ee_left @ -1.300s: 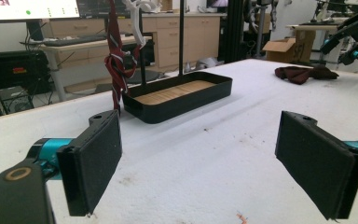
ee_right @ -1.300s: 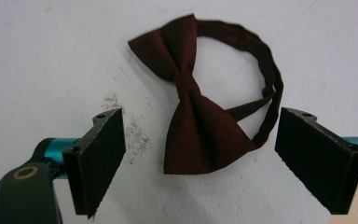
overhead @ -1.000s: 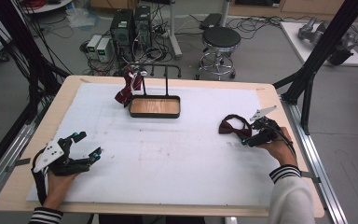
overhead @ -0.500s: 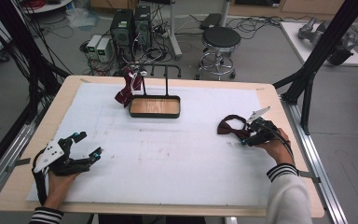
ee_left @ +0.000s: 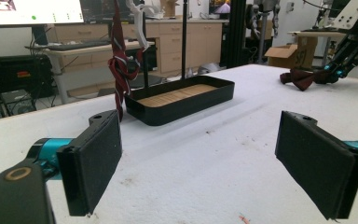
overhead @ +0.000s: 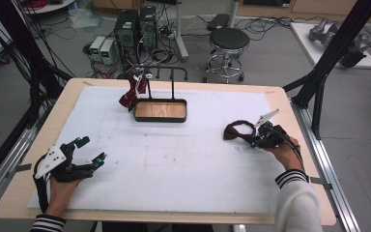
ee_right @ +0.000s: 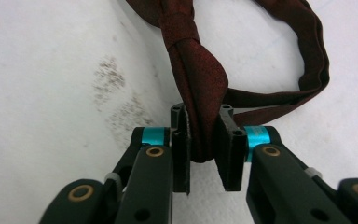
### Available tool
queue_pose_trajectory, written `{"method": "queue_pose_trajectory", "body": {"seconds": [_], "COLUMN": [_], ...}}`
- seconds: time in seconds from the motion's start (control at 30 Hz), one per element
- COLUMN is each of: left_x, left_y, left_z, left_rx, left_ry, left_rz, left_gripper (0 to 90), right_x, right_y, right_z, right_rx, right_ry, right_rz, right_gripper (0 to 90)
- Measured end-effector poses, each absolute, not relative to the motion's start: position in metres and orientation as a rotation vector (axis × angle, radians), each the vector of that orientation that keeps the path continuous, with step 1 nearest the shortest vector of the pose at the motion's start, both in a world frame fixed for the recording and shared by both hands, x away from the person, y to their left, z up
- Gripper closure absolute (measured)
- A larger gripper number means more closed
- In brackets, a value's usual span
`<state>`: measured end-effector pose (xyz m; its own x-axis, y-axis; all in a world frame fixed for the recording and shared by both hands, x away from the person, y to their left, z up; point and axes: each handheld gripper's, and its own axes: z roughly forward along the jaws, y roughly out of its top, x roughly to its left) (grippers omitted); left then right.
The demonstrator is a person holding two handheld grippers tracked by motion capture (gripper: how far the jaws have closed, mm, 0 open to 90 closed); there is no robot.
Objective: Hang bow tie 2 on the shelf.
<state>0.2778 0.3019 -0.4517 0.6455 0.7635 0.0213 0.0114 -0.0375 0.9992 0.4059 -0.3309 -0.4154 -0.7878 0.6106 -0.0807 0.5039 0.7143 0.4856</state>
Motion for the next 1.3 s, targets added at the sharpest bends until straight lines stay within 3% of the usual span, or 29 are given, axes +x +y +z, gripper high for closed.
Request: {"method": "queue_pose_trajectory", "body": {"seconds": [1.3], "left_x": [0.278], "left_y": [0.305], "left_z": [-0.453], "left_rx": [1.478], "left_ry": [0.683], "left_rz": [0.684], "left_gripper": [15.1], "right_x": [0.385], "right_y": [-0.292], "right_z": [-0.361], "right_rx": [0.812], "right_ry": [2.367], "right_rz": [1.35], "right_gripper": [78.9]}}
